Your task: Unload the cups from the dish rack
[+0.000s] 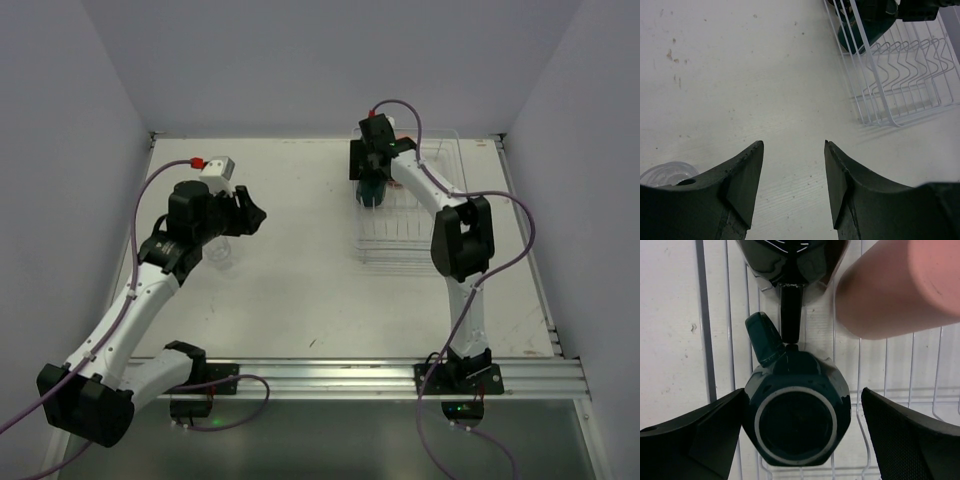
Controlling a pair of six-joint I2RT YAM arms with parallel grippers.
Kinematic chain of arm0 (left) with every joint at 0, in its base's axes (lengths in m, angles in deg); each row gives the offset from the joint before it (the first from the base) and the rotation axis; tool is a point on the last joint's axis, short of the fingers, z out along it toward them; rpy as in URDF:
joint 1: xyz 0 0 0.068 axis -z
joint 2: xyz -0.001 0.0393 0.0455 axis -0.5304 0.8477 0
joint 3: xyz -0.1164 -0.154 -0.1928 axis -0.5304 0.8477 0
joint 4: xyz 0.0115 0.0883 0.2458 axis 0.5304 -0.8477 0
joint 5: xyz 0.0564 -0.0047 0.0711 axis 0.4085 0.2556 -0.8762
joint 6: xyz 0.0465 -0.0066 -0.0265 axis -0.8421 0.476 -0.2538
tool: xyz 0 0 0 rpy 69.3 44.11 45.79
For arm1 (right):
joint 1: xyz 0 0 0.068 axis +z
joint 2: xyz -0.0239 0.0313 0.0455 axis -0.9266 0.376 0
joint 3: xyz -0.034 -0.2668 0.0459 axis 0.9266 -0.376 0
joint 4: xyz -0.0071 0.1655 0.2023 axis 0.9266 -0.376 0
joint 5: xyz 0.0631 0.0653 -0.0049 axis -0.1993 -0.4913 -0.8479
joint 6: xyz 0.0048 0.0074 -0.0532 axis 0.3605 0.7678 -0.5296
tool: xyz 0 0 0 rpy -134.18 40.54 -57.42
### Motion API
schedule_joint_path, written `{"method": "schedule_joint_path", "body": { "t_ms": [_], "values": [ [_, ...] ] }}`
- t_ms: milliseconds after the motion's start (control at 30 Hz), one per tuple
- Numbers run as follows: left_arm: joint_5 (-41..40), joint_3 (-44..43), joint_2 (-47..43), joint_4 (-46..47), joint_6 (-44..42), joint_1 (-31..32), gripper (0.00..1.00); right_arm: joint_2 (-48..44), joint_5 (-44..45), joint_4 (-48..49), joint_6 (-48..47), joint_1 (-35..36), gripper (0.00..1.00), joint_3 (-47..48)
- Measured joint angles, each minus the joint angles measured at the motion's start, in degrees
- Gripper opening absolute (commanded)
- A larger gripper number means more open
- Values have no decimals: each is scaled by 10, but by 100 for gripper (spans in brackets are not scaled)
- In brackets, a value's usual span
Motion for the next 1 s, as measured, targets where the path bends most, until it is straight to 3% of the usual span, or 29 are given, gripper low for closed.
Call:
{"method": "schedule_joint_path", "body": {
  "t_ms": [167, 233, 267, 300, 367, 433, 467, 533, 767, 1000],
  "values": [
    [3, 0, 6, 1, 0, 0, 56, 28, -11, -1, -3, -6, 91, 19],
    [5, 0, 8, 2, 0, 0, 56, 32, -13, -1, -4, -6, 79, 20],
    [5, 0, 9, 2, 0, 0, 56, 34, -17, -1, -5, -7, 71, 22],
    [5, 0, 9, 2, 0, 0, 56, 36, -17, -2, -6, -7, 48, 24],
    [7, 0, 10, 2, 0, 0, 56, 36, -22, -3, -7, -7, 25, 26],
    [7, 0, 10, 3, 0, 0, 56, 36, -22, -3, -8, -7, 8, 27],
    [7, 0, 10, 3, 0, 0, 56, 36, -23, -3, -8, -7, 5, 27],
    [8, 0, 10, 3, 0, 0, 56, 36, -23, -3, -8, -7, 1, 27],
    [18, 0, 8, 3, 1, 0, 56, 26, -20, -26, -7, -7, 0, 36],
    [26, 0, 5, 3, 5, 0, 56, -95, -7, -54, -9, -7, 0, 29]
  ]
}}
